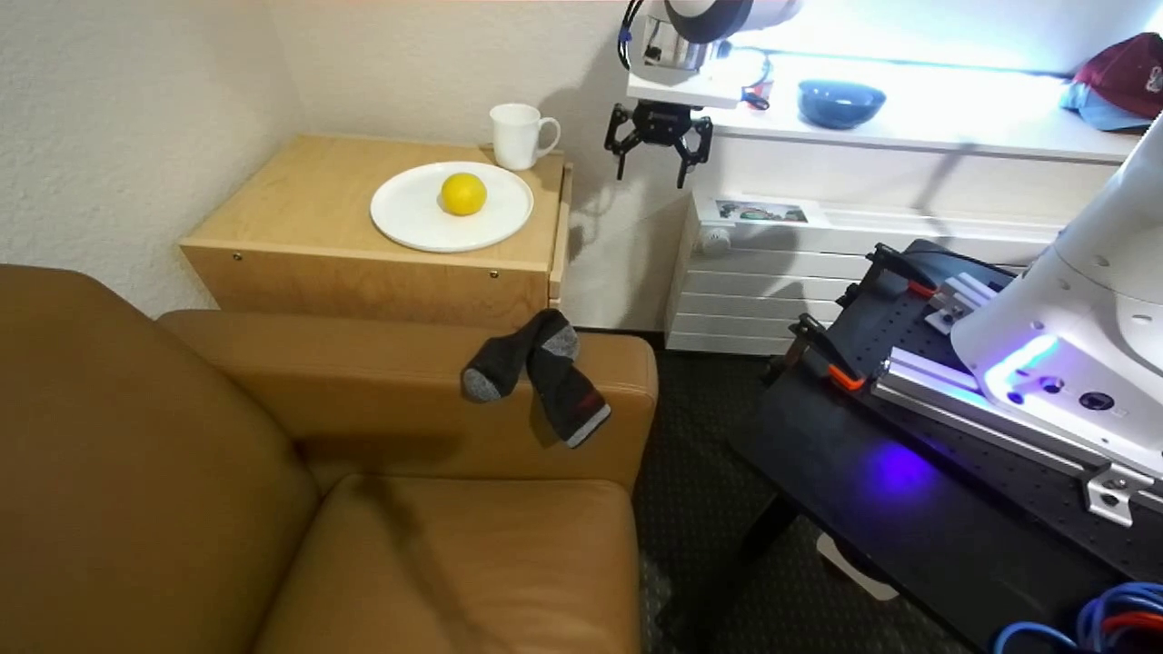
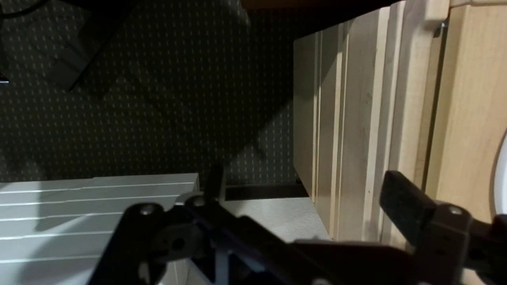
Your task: Open the top drawer of the cabinet
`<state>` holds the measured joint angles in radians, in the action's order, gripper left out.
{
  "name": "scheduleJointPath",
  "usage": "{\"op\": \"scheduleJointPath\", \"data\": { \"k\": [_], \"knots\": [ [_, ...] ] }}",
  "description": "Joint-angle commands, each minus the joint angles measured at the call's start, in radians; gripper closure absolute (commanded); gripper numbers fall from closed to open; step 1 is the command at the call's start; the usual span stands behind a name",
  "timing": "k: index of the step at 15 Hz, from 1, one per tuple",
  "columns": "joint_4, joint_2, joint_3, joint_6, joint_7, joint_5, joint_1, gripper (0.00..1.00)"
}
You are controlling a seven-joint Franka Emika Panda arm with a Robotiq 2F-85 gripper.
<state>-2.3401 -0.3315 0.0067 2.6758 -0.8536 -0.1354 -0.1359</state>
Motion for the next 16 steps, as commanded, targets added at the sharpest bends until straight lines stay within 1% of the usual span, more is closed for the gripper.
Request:
{"op": "scheduleJointPath", "data": {
  "k": [1,4,5,7,9,10,11,15,16],
  "knots": [
    [0.053,-0.091,-0.048,0.063,-0.069,0.059,-0.055,0.0],
    [0.109,-0.185,-0.089,0.161,-0.178,0.072,-0.114,0.0],
    [0.136,-0.221,-0.126,0.184,-0.234,0.084,-0.155,0.0],
    [0.202,-0.287,-0.145,0.181,-0.27,0.067,-0.182,0.0],
    [0.28,-0.345,-0.146,0.136,-0.293,0.05,-0.188,0.0],
    [0.199,-0.284,-0.133,0.165,-0.265,0.054,-0.178,0.0],
    [0.221,-0.306,-0.134,0.165,-0.269,0.053,-0.181,0.0],
    [0.22,-0.304,-0.134,0.166,-0.269,0.053,-0.182,0.0],
    [0.207,-0.301,-0.122,0.193,-0.247,0.056,-0.173,0.0]
  ]
}}
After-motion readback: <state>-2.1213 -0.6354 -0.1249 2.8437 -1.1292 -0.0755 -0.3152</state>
